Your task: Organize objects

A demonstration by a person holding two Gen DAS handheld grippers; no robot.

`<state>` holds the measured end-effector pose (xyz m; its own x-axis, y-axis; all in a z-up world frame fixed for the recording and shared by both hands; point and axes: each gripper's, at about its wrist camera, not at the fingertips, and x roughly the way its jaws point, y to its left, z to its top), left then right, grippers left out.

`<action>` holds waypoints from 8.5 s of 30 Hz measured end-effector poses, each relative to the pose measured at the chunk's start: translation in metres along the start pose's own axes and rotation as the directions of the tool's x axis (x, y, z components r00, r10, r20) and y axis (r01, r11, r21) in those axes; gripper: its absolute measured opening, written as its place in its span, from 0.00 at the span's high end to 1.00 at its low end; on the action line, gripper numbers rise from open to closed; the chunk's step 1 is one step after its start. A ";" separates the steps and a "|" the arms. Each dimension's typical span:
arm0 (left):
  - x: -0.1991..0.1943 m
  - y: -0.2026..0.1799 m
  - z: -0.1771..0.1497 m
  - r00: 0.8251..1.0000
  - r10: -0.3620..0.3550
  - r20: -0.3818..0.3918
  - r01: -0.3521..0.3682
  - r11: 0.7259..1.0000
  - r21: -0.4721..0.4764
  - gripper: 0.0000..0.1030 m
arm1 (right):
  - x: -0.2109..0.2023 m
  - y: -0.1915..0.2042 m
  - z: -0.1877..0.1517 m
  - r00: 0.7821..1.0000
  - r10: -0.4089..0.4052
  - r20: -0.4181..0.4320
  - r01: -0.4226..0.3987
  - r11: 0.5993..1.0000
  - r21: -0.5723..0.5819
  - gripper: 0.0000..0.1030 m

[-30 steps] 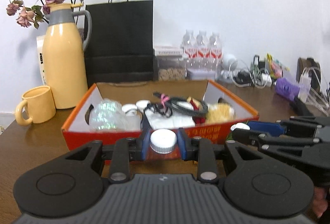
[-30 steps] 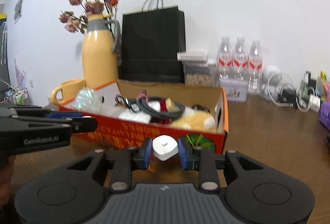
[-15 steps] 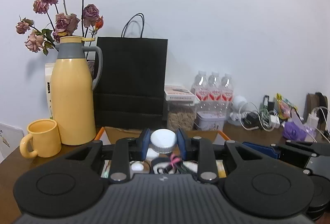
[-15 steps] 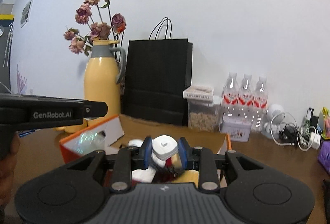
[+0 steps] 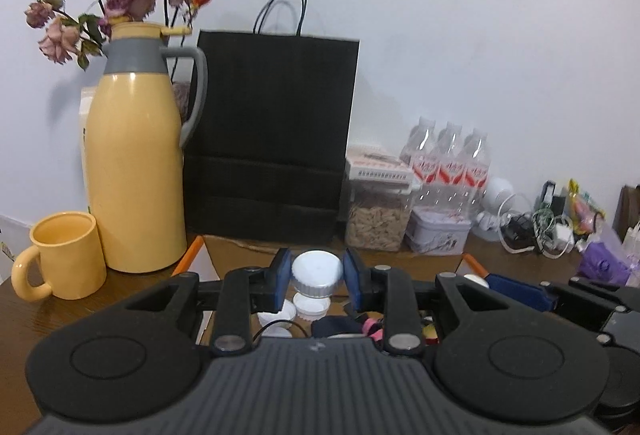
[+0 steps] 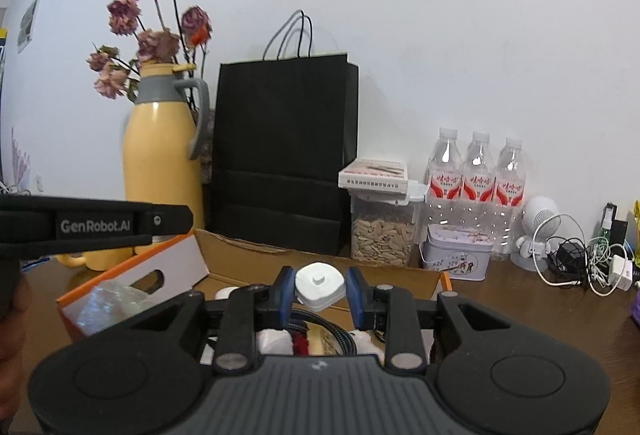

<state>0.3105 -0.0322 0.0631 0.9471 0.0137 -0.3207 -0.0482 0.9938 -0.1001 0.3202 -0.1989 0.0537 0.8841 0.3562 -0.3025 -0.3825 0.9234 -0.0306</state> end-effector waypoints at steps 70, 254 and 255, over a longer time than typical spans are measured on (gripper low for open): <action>-0.089 0.012 -0.084 0.997 -0.001 -0.072 0.011 0.991 0.133 0.00 | -0.078 0.004 -0.067 0.992 0.003 -0.127 -0.008 0.999 -0.041 0.00; -0.136 0.026 -0.055 0.985 0.072 -0.154 -0.060 0.995 0.077 0.00 | -0.139 0.020 -0.031 0.991 -0.026 -0.134 0.037 0.996 0.084 0.00; -0.139 0.026 -0.057 0.985 0.074 -0.158 -0.062 0.995 0.076 0.00 | -0.141 0.022 -0.032 0.990 -0.027 -0.139 0.039 0.996 0.084 0.00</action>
<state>0.1592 -0.0143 0.0516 0.8788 0.0691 -0.4721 -0.0827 0.9965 -0.0080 0.1785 -0.2332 0.0646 0.8480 0.3081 -0.4312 -0.3243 0.9452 0.0377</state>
